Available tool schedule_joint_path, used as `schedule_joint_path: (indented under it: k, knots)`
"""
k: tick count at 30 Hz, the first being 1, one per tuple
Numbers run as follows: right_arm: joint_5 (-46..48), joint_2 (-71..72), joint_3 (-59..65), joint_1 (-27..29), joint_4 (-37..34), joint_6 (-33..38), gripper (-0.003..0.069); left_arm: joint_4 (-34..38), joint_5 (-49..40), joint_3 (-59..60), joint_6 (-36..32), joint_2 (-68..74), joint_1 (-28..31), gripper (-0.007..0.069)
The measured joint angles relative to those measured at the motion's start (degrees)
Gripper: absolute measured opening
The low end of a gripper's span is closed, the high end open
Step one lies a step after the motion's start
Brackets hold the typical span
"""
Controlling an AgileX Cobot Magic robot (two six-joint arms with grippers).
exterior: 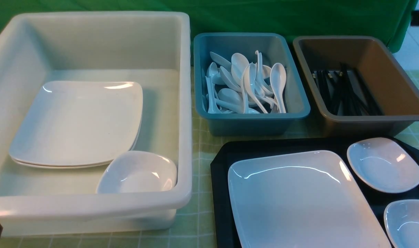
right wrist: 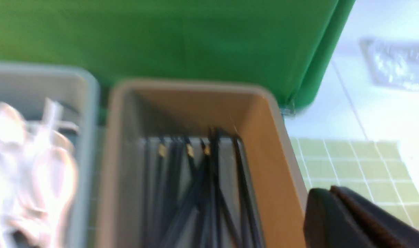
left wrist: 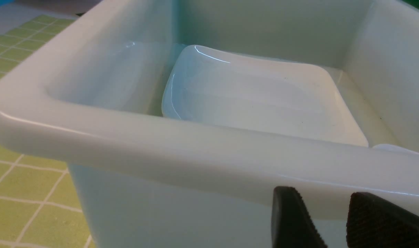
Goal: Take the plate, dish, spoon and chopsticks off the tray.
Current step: Use the left arm to grab a plate from the dinner plate
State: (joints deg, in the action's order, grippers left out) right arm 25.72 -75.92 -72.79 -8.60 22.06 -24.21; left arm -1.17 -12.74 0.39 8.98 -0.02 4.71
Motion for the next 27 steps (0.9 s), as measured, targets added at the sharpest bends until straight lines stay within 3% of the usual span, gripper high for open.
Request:
schedule_joint_path:
  k: [4,8,17,27]
  knots:
    - [5.87,7.21,-0.01,-4.6,-6.71,2.54,-0.0003,0.0,0.0,0.0,0.0,0.0,0.0,0.0224]
    - [14.99,12.96,-0.01,-12.33,-14.05,9.51,-0.0005,0.0,0.0,0.0,0.0,0.0,0.0,0.0224]
    - [37.97,18.44,0.06,-29.19,-16.96,17.75,-0.0005,0.0,0.0,0.0,0.0,0.0,0.0,0.0224]
    - [38.38,31.38,8.97,-42.46,-17.03,15.78,0.0005,0.0,0.0,0.0,0.0,0.0,0.0,0.0224]
